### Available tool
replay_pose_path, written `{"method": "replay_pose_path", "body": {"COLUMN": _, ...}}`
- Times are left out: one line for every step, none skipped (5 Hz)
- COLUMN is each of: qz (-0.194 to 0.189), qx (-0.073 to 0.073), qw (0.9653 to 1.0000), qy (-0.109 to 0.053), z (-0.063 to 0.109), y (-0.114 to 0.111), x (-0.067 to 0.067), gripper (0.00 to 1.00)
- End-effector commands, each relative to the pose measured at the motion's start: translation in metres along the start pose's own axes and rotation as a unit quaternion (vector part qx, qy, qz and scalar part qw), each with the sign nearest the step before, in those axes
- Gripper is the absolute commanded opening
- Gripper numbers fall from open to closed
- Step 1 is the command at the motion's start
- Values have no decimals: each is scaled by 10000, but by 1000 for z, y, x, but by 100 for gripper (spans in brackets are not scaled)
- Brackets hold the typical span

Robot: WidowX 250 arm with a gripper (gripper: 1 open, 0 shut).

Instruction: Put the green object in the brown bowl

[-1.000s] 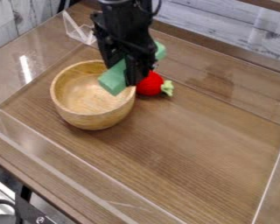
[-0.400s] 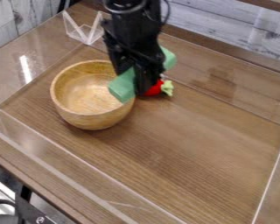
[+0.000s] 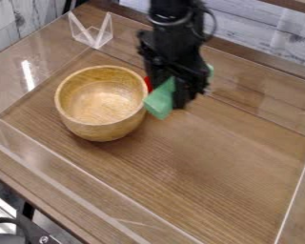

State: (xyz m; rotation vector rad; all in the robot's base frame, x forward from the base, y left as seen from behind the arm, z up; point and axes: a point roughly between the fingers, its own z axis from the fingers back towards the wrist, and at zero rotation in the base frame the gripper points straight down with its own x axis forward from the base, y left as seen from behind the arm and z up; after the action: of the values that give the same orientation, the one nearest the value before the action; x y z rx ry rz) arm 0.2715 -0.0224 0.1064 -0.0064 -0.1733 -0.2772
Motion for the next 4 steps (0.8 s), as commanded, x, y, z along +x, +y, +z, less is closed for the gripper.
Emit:
{"method": "replay_pose_path", "body": {"qz": 32, "qx": 58, "qw": 9997, "qy": -241, "z": 13, "y": 4, "x": 12, "gripper": 0}}
{"method": "replay_pose_path", "body": {"qz": 48, "qx": 37, "qw": 9996, "qy": -286, "z": 26, "y": 3, "x": 13, "gripper": 0}}
{"method": "replay_pose_path", "body": {"qz": -54, "qx": -9, "qw": 9994, "qy": -332, "z": 29, "y": 14, "x": 5, "gripper": 0}}
{"method": "replay_pose_path", "body": {"qz": 80, "qx": -6, "qw": 9991, "qy": -428, "z": 38, "y": 19, "x": 7, "gripper": 0}}
